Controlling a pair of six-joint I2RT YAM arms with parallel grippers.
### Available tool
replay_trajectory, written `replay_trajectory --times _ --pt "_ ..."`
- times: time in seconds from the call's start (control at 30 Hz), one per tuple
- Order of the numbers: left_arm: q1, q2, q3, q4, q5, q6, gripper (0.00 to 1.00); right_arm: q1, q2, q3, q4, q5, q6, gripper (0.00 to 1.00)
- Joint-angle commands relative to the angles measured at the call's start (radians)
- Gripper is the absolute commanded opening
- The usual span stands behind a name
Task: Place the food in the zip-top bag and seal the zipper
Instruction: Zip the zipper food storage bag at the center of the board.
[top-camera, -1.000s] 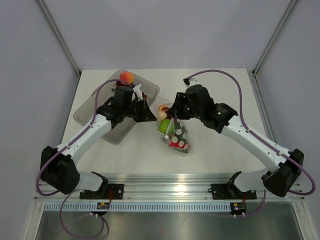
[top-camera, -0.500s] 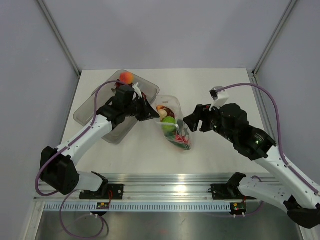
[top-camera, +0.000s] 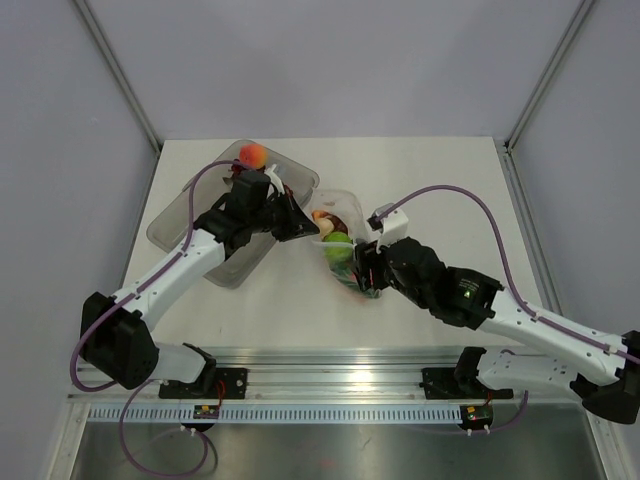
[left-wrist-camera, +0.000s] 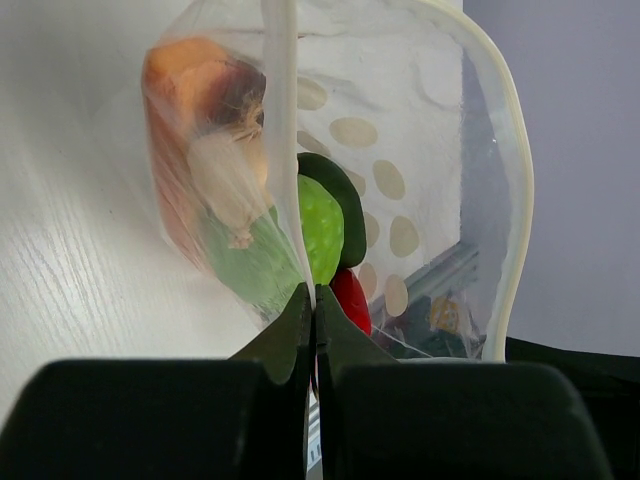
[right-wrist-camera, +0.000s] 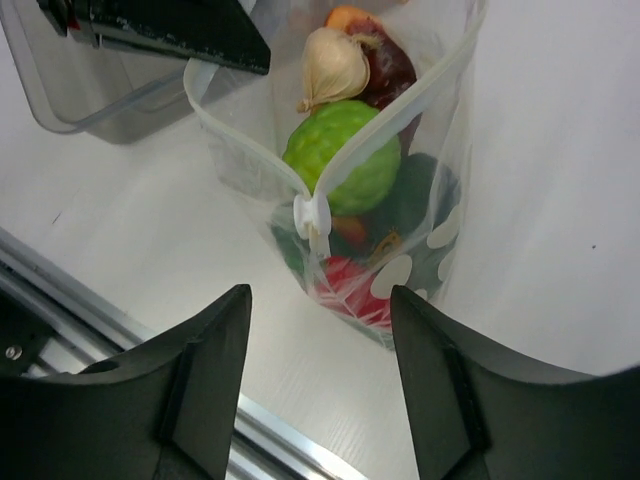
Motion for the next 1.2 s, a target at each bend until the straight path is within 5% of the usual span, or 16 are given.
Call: replay_trajectory --times 0.0,0.33,0.53,0.63,0.67,0.73,0.77,0.97,1.17 --pt "-0.006 -0.004 0.052 0.028 -0.019 -0.006 0.00 0.017 0.015 -0.019 0.129 0.153 -0.010 0.63" --pt "-0.011 -0.009 0.037 0.026 -0.036 -0.012 0.00 0.016 0.090 -0.030 0.251 0.138 0.032 0.38" --pt "-0.011 -0.027 0.028 0.037 -0.033 -0.009 0.03 0.016 0.087 -0.047 0.269 0.144 0.030 0.11" --pt "-0.008 -0.032 0.064 -0.027 -0.020 0.080 0.31 0.016 0.079 -0.055 0.268 0.126 0.004 0.08" --pt "-0.005 -0.032 0.095 -0.070 -0.054 0.120 0.50 0.016 0.075 -0.053 0.257 0.120 -0.004 0.06" --pt "0.013 -0.043 0.173 -0.174 -0.098 0.239 0.70 0.016 0.070 -0.055 0.243 0.110 -0.031 0.00" --pt "0.023 -0.052 0.185 -0.185 -0.096 0.282 0.89 0.016 0.058 -0.059 0.242 0.107 -0.045 0.00" --pt "0.061 -0.046 0.356 -0.287 0.279 0.677 0.86 0.012 -0.071 -0.184 0.341 0.048 -0.154 0.00" --pt "0.040 -0.112 0.279 -0.175 0.380 0.862 0.69 -0.013 -0.128 -0.202 0.341 -0.024 -0.201 0.00"
